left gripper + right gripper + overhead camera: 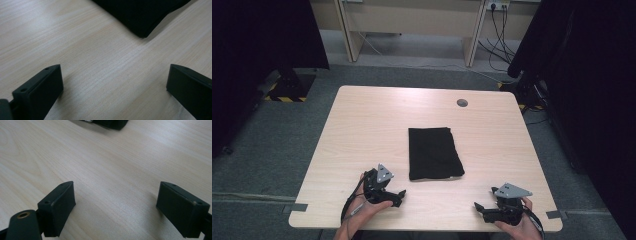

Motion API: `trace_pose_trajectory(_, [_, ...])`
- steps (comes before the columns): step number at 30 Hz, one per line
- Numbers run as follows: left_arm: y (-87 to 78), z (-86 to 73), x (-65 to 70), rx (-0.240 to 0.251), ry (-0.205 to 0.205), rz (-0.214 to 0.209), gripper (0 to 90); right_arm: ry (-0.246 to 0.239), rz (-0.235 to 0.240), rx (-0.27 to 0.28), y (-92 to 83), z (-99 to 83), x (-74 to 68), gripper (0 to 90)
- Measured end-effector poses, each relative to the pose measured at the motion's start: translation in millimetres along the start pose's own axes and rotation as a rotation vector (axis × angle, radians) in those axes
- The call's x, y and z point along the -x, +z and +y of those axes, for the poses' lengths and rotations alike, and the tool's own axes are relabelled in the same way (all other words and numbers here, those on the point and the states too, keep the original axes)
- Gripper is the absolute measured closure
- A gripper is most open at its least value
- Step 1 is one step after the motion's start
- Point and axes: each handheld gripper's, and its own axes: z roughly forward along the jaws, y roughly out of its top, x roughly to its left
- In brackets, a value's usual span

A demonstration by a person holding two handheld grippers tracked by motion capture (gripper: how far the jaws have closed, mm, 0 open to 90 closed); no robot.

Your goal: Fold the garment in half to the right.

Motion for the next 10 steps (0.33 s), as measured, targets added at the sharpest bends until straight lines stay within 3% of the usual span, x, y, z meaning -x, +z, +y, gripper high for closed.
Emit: trace_pose_trajectory(10, [-0.1,0.1,-0.1,-0.001,0.000,0.000,0.0,-0.004,0.003,0.000,-0.1,-0.2,0.2,15.3])
